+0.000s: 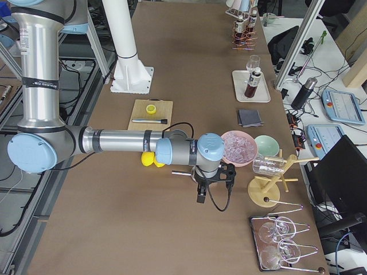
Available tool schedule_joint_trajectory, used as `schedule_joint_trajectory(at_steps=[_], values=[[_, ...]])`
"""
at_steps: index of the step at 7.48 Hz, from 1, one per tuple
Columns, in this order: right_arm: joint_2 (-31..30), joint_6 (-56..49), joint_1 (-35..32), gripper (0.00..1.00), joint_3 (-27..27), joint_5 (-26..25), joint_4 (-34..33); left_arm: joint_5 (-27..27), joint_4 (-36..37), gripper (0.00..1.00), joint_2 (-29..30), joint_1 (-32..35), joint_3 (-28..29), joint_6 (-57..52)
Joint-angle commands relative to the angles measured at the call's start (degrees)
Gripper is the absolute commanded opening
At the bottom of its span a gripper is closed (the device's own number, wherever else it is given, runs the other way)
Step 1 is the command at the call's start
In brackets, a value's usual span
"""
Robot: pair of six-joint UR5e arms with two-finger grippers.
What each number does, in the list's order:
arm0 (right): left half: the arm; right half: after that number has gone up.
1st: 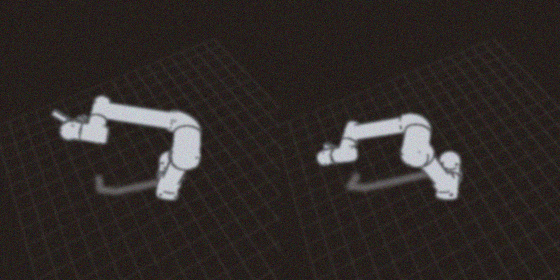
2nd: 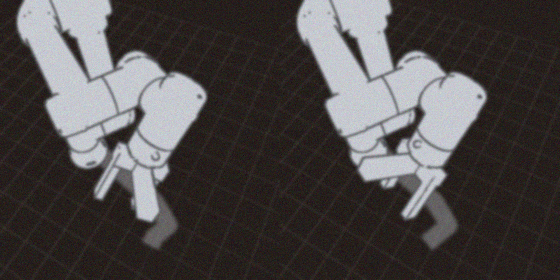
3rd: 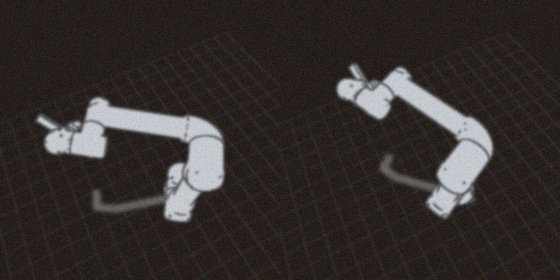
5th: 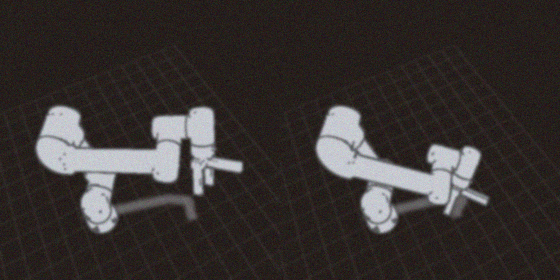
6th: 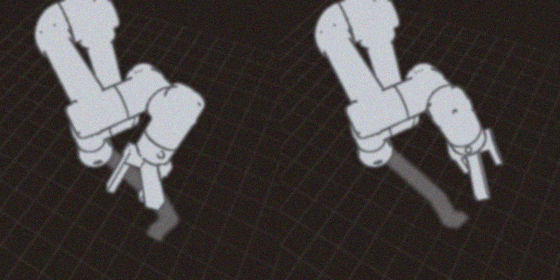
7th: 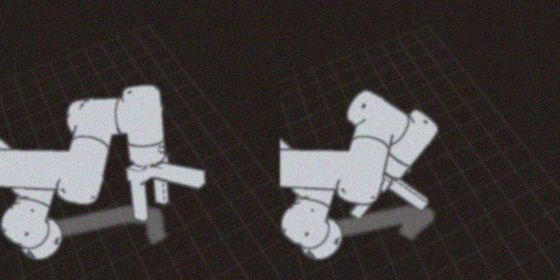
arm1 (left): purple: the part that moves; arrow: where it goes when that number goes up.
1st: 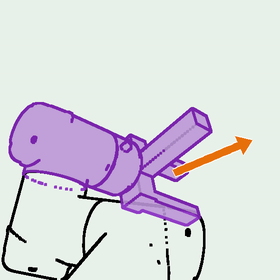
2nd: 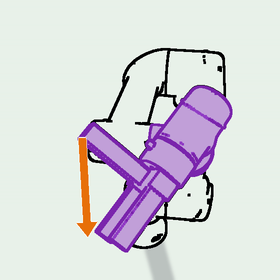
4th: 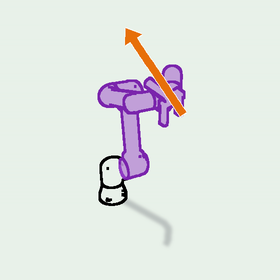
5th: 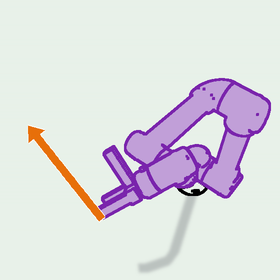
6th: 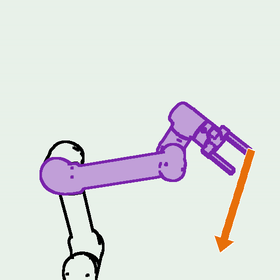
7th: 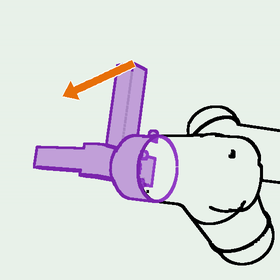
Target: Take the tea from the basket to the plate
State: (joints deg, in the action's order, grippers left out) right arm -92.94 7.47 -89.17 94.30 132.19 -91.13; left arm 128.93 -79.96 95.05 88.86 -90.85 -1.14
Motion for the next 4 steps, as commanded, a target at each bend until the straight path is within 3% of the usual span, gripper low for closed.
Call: schedule_joint_trajectory(at_steps=[1, 4], values=[[0.13, 0.0, 0.05, 0.99, 0.09, -0.01, -0.01, 0.0, -0.02, 0.98, 0.14, -0.17, -0.03, 0.0], [0.22, 0.0, -0.04, 0.99, -0.08, -0.01, -0.01, 0.0, -1.07, 0.98, 0.05, -0.26, 0.05, 0.0]])
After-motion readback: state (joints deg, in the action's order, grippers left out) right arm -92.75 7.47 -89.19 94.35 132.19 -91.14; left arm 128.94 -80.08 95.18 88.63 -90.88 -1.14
